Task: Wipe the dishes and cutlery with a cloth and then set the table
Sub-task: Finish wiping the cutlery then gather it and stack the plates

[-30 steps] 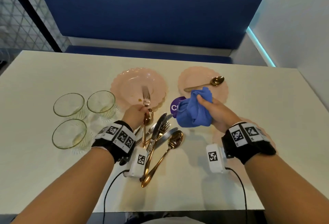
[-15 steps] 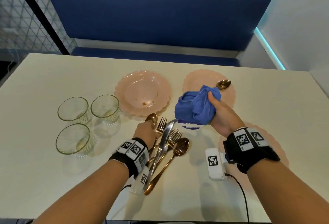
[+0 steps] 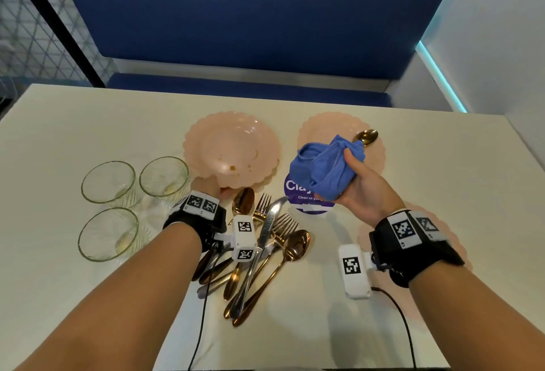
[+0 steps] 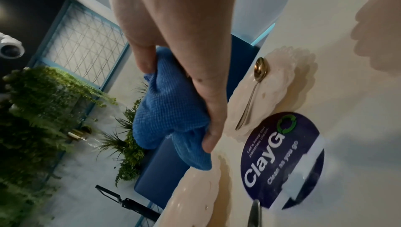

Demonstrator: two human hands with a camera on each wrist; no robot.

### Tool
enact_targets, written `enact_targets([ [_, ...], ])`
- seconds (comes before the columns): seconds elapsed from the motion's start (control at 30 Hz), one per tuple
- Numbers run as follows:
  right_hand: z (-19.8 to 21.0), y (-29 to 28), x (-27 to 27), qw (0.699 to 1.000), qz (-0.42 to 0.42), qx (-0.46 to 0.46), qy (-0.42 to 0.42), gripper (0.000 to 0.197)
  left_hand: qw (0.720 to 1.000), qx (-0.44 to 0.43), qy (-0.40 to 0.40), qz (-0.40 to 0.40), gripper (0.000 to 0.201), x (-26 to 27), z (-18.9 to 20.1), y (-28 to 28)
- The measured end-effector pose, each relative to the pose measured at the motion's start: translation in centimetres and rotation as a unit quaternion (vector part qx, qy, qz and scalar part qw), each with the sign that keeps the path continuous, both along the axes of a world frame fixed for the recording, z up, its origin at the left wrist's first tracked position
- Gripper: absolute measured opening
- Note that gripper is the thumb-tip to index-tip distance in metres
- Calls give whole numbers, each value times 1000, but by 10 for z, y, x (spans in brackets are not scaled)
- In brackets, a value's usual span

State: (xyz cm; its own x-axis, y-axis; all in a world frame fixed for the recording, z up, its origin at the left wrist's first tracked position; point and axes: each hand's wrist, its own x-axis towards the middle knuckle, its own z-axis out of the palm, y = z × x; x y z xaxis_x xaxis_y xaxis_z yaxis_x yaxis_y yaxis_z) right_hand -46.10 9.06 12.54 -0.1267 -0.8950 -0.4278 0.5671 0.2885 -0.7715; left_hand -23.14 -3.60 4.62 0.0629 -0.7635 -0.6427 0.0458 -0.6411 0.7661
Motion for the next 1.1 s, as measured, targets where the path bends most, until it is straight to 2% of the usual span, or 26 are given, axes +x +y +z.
enact_targets([
  [0.07, 0, -2, -2, 999, 1, -10, 40, 39, 1000, -28, 9, 7, 41, 0, 4, 1],
  [0.17, 1, -7, -8, 994, -42, -41, 97, 40, 996, -55, 61, 23, 42, -1, 12, 6],
  [0.27, 10, -16, -18, 977, 1, -81, 199, 29, 992, -78, 103, 9, 35, -6, 18, 5],
  [0.37, 19, -24, -21, 951, -4, -113, 286, 32, 988, -74, 136, -14, 41, -13, 27, 7],
  [0.43, 24, -25, -17, 901, 37, -114, 416, 37, 983, -80, 161, -33, 42, -20, 34, 12],
  [0.5, 19, -25, -13, 802, 181, -80, 564, 49, 979, -84, 181, -32, 36, -28, 42, 18],
  [0.53, 13, -24, -11, 756, 248, -46, 604, 55, 978, -89, 188, -29, 32, -33, 42, 20],
  [0.57, 8, -21, -8, 735, 285, -13, 615, 57, 976, -91, 192, -36, 31, -37, 44, 23],
  [0.63, -7, -16, -1, 717, 291, 24, 633, 53, 971, -91, 215, -47, 41, -44, 43, 29],
  [0.7, -23, -5, 10, 644, 292, 33, 707, 50, 961, -66, 263, -60, 57, -51, 44, 33],
  [0.73, -29, 3, 16, 621, 297, 28, 724, 50, 953, -48, 291, -69, 64, -55, 43, 34],
  [0.8, -37, 19, 27, 621, 320, 10, 715, 51, 950, -14, 301, -81, 71, -65, 46, 38],
  [0.93, -45, 30, 29, 679, 327, -20, 657, 51, 940, -11, 306, -151, 67, -86, 54, 45],
  [1.0, -43, 29, 23, 670, 317, -63, 669, 50, 937, -24, 311, -156, 68, -92, 57, 42],
  [1.1, -30, 20, 15, 660, 307, -141, 671, 49, 932, 28, 317, -172, 77, -103, 62, 52],
])
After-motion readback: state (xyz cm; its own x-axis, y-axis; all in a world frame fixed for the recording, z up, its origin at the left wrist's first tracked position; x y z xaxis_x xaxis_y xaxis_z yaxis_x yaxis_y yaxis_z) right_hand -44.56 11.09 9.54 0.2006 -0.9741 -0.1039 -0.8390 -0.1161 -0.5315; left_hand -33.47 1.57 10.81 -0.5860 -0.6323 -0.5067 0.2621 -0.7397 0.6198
